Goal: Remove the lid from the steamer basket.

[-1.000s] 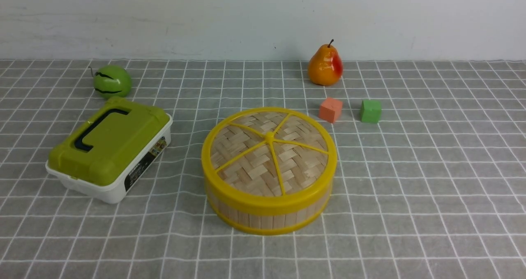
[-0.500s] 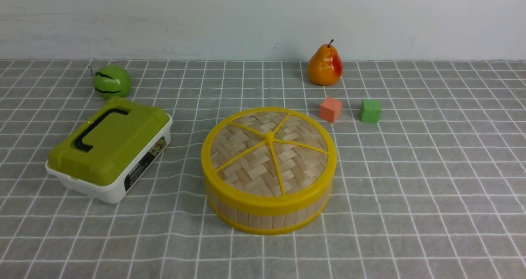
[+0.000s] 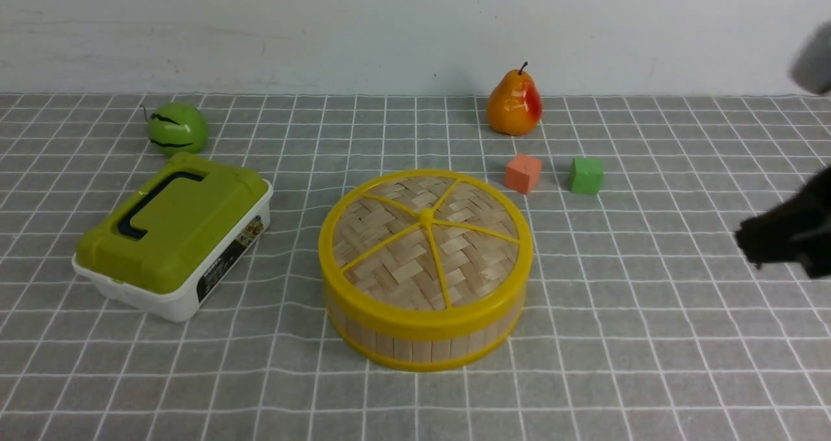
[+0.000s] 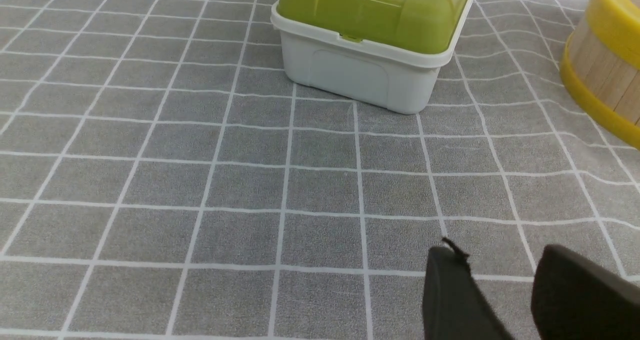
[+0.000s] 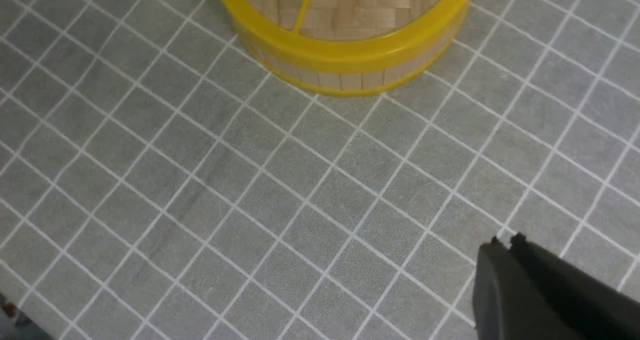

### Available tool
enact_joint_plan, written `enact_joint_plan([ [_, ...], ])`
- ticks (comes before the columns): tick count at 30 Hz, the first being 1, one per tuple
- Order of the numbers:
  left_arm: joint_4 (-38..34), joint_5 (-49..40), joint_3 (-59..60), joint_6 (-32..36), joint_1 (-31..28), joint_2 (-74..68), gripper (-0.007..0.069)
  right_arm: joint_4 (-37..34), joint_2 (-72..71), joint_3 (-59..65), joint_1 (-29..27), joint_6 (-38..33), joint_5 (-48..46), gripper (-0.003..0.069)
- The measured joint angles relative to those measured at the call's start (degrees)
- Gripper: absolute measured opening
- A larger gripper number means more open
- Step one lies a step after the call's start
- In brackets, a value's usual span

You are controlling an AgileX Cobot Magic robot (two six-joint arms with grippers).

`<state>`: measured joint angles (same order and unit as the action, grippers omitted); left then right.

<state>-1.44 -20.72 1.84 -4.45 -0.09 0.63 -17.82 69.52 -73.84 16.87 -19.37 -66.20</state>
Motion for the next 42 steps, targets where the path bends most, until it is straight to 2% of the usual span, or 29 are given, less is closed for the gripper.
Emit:
enact_joint_plan([
  [8,0.12,0.00,0.00,0.00,0.00,0.00,0.0239,7.81,18.85,-18.04,9.12,6.84,-1.26,0.0013],
  [13,0.12,0.00,0.00,0.00,0.00,0.00,0.0239,11.07,30.16,-28.40,12.92,10.82,-1.26,0.0069],
  [17,0.12,0.00,0.00,0.00,0.00,0.00,0.0239,11.68,39.41,-36.34,14.62,11.97,-1.09,0.0197],
  [22,0.12,0.00,0.00,0.00,0.00,0.00,0.0239,11.81,46.36,-41.62,15.69,12.98,1.80,0.0393],
  [26,0.12,0.00,0.00,0.00,0.00,0.00,0.0239,12.13,49.45,-42.51,15.76,15.17,6.47,0.0470],
  [29,0.12,0.00,0.00,0.00,0.00,0.00,0.0239,12.27,50.70,-42.51,15.76,16.19,8.38,0.0475],
  [34,0.12,0.00,0.00,0.00,0.00,0.00,0.0239,13.18,53.78,-42.57,15.76,17.31,10.87,0.0421],
  [42,0.12,0.00,0.00,0.00,0.00,0.00,0.0239,12.95,56.54,-43.01,15.76,17.50,11.52,0.0260],
])
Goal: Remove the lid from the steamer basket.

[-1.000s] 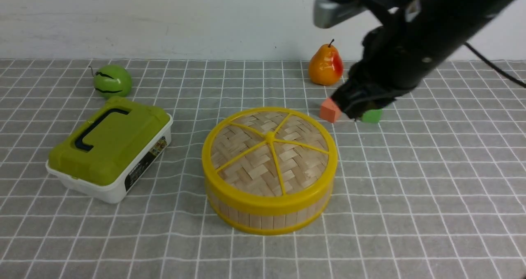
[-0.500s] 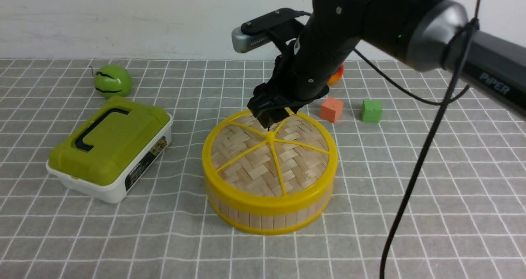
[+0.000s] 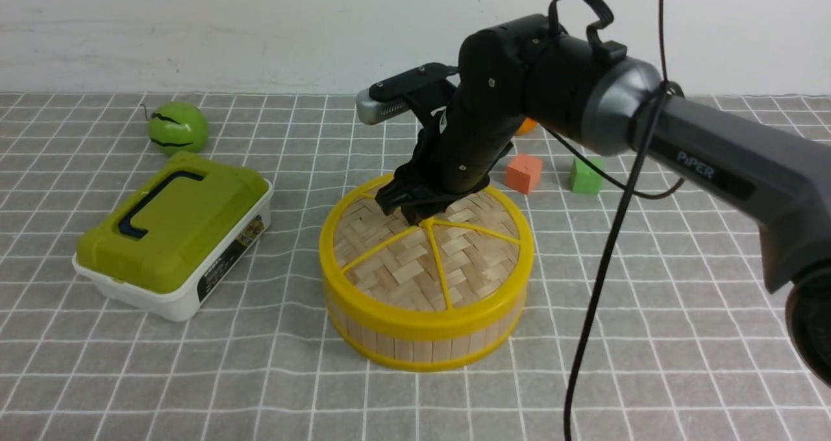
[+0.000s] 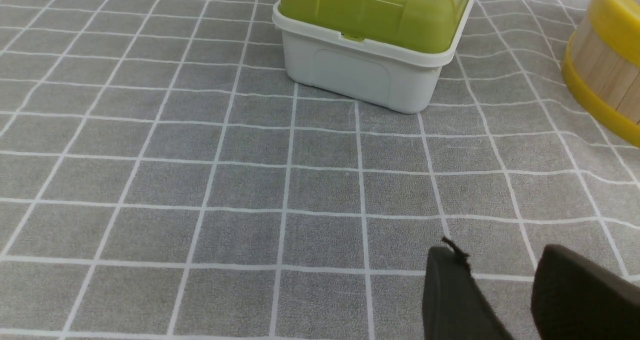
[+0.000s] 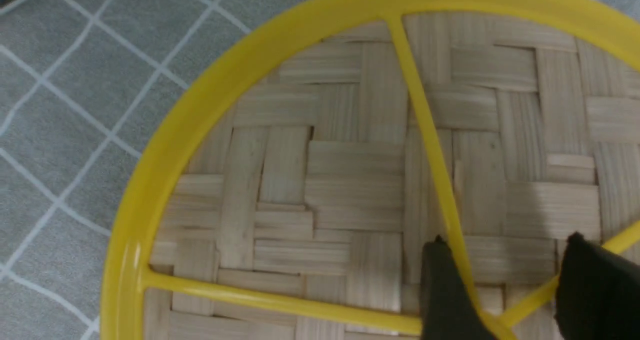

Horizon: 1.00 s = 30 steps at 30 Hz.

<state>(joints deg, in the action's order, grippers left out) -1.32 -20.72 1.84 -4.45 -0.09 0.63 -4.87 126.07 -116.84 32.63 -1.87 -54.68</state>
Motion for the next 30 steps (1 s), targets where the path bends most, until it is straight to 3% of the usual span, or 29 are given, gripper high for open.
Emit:
enact_joint_plan([
  [5,0.00,0.00,0.00,0.00,0.00,0.00,0.0239,-0.91,0.05,-0.58,0.06,0.11,-0.78,0.0069],
  [13,0.00,0.00,0.00,0.00,0.00,0.00,0.0239,0.48,-2.06,-4.04,0.01,0.11,-7.96,0.0073],
  [17,0.00,0.00,0.00,0.00,0.00,0.00,0.0239,0.56,-7.76,-7.08,0.01,0.06,-8.56,-0.0006],
  [20,0.00,0.00,0.00,0.00,0.00,0.00,0.0239,0.86,-10.31,-7.56,0.01,-0.09,-8.84,-0.0020],
  [30,0.00,0.00,0.00,0.00,0.00,0.00,0.0239,8.24,-14.48,-7.62,-0.05,-1.99,-17.15,-0.0022],
])
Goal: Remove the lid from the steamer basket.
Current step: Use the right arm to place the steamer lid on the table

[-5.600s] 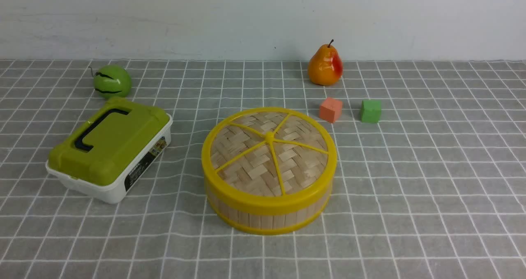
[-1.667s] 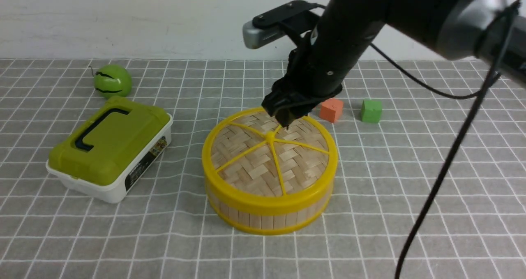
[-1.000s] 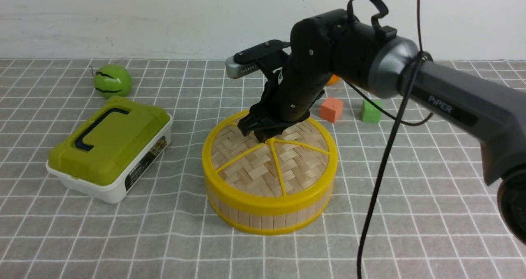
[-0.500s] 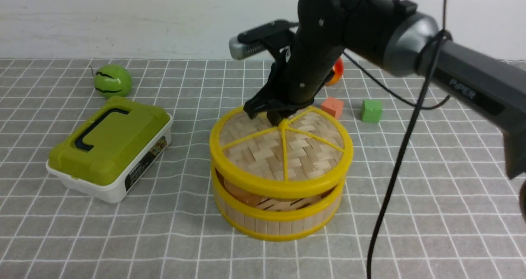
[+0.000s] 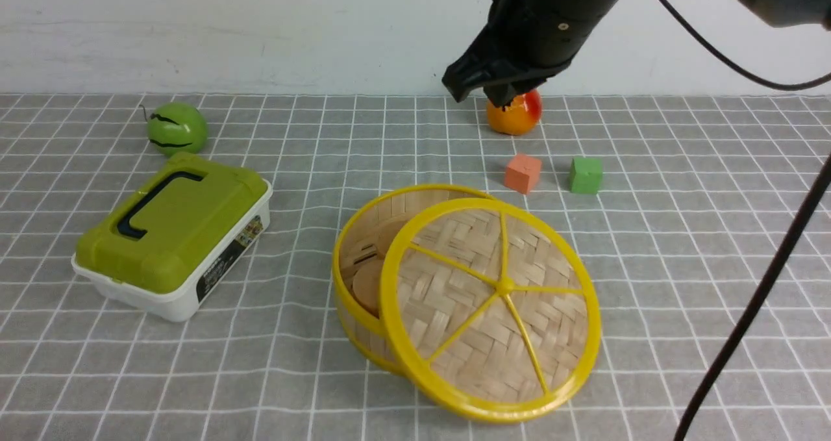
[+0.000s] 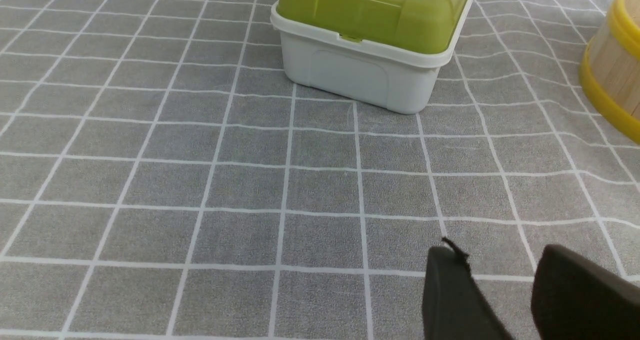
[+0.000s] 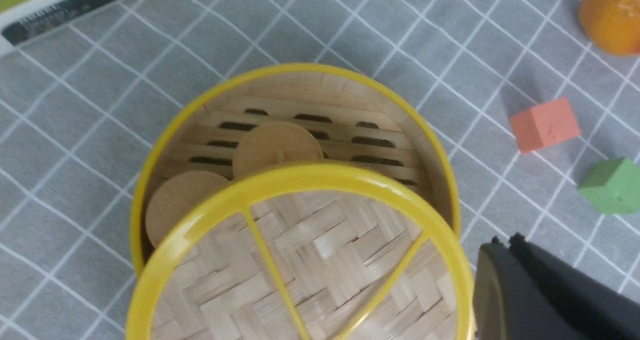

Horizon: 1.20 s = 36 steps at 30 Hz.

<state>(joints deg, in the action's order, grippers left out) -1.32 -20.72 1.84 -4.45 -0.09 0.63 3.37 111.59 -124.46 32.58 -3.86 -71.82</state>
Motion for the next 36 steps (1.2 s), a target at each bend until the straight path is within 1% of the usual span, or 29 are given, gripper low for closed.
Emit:
enact_joint_plan([
  [4,0.00,0.00,0.00,0.00,0.00,0.00,0.0239,-1.50,-0.47,1.63,0.00,-0.68,0.00,-0.0020],
  [6,0.00,0.00,0.00,0.00,0.00,0.00,0.0239,-3.37,-1.48,3.52,0.00,-0.90,-0.05,-0.0019],
  [10,0.00,0.00,0.00,0.00,0.00,0.00,0.0239,-4.30,-3.25,6.40,0.00,-1.10,0.09,-0.0016],
  [13,0.00,0.00,0.00,0.00,0.00,0.00,0.0239,-4.87,-7.63,13.15,0.00,-1.10,0.14,-0.0013],
  [16,0.00,0.00,0.00,0.00,0.00,0.00,0.0239,-5.30,-13.32,22.65,0.00,-1.10,1.77,-0.0013],
  [21,0.00,0.00,0.00,0.00,0.00,0.00,0.0239,-7.83,-22.35,39.40,0.00,-1.10,10.40,-0.0010],
  [24,0.00,0.00,0.00,0.00,0.00,0.00,0.0239,-8.33,-23.90,47.57,0.00,-1.10,17.04,-0.0002],
  [25,0.00,0.00,0.00,0.00,0.00,0.00,0.0239,-8.40,-23.47,50.97,0.00,-0.92,20.83,0.0012],
  [27,0.00,0.00,0.00,0.00,0.00,0.00,0.0239,-8.52,-22.43,52.99,0.00,-0.48,23.54,0.0043],
  [28,0.00,0.00,0.00,0.00,0.00,0.00,0.0239,-8.70,-21.41,53.97,0.00,0.20,25.36,0.0080],
  [30,0.00,0.00,0.00,0.00,0.00,0.00,0.0239,-8.98,-19.74,54.49,0.00,1.26,28.07,0.0160],
  [32,0.00,0.00,0.00,0.00,0.00,0.00,0.0239,-9.18,-18.17,54.56,0.00,1.90,31.25,0.0270],
  [33,0.00,0.00,0.00,0.00,0.00,0.00,0.0239,-9.18,-17.87,54.56,0.00,2.02,31.57,0.0282],
  [34,0.00,0.00,0.00,0.00,0.00,0.00,0.0239,-9.18,-16.85,54.56,0.00,2.81,33.96,0.0382],
  [35,0.00,0.00,0.00,0.00,0.00,0.00,0.0239,-9.18,-16.74,54.56,0.00,2.91,33.96,0.0382],
  [36,0.00,0.00,0.00,0.00,0.00,0.00,0.0239,-9.30,-16.02,54.56,0.00,3.42,35.55,0.0466],
])
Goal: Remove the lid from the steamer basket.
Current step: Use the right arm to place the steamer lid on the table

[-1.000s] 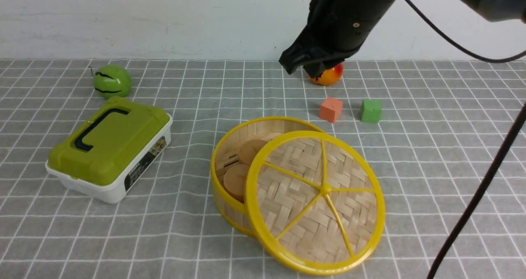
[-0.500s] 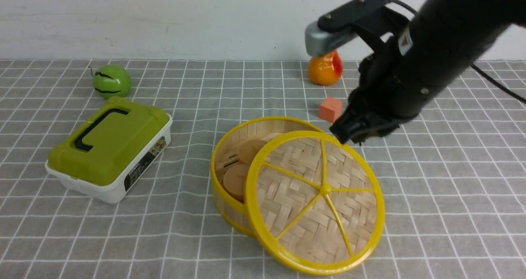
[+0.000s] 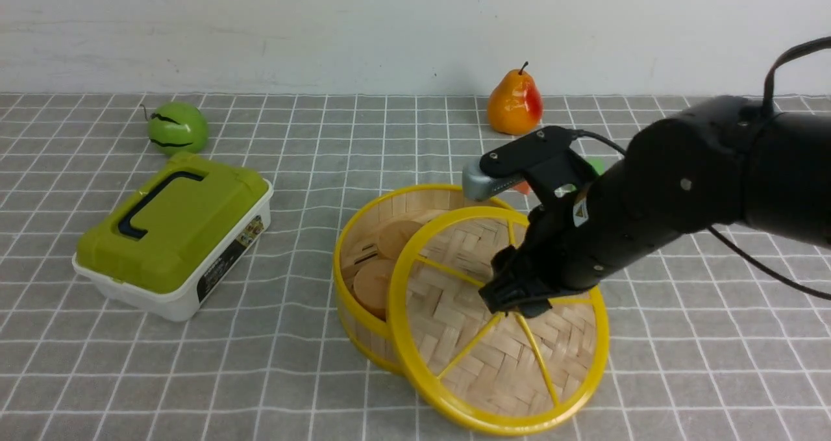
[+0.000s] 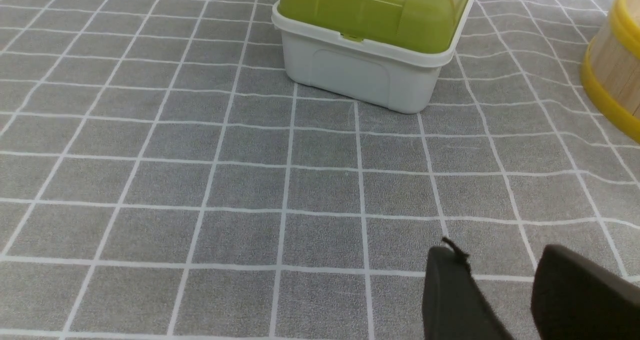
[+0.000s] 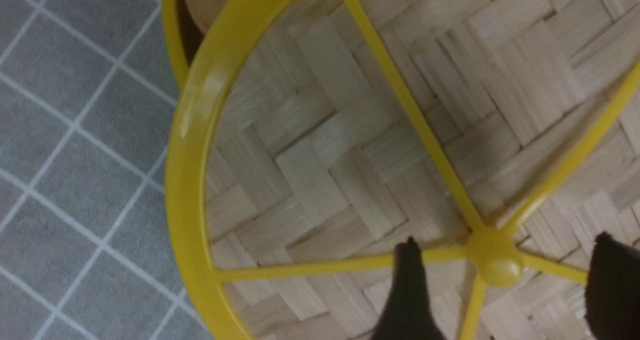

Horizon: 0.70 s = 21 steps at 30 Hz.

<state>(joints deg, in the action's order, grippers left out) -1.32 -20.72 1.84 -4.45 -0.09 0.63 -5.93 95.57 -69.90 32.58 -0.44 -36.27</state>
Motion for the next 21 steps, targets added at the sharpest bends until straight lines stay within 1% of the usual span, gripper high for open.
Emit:
enact_joint_plan([
  [1,0.00,0.00,0.00,0.00,0.00,0.00,0.0239,-0.17,0.51,0.00,0.00,0.44,0.57,0.0508],
  [3,0.00,0.00,0.00,0.00,0.00,0.00,0.0239,-0.42,0.99,0.00,0.00,0.44,0.77,0.0545],
  [6,0.00,0.00,0.00,0.00,0.00,0.00,0.0239,-0.51,1.40,0.00,0.00,1.13,0.65,0.0554],
  [9,0.00,0.00,0.00,0.00,0.00,0.00,0.0239,-0.51,1.98,0.00,0.00,1.38,0.49,0.0535],
  [13,0.00,0.00,0.00,0.00,0.00,0.00,0.0239,-0.51,2.87,0.00,0.00,1.45,0.38,0.0462],
  [14,0.00,0.00,0.00,0.00,0.00,0.00,0.0239,-0.51,2.96,0.00,0.00,1.45,0.38,0.0454],
  [15,0.00,0.00,0.00,0.00,0.00,0.00,0.0239,-0.51,3.37,0.00,0.00,1.45,0.66,0.0426],
  [16,0.00,0.00,0.00,0.00,0.00,0.00,0.0239,-0.51,3.43,0.00,0.00,1.45,0.79,0.0417],
  [19,0.00,0.00,0.00,0.00,0.00,0.00,0.0239,-0.34,3.83,0.00,0.00,1.45,1.90,0.0324],
  [21,0.00,0.00,0.00,0.00,0.00,0.00,0.0239,-0.32,3.83,0.00,0.00,1.50,2.55,0.0245],
])
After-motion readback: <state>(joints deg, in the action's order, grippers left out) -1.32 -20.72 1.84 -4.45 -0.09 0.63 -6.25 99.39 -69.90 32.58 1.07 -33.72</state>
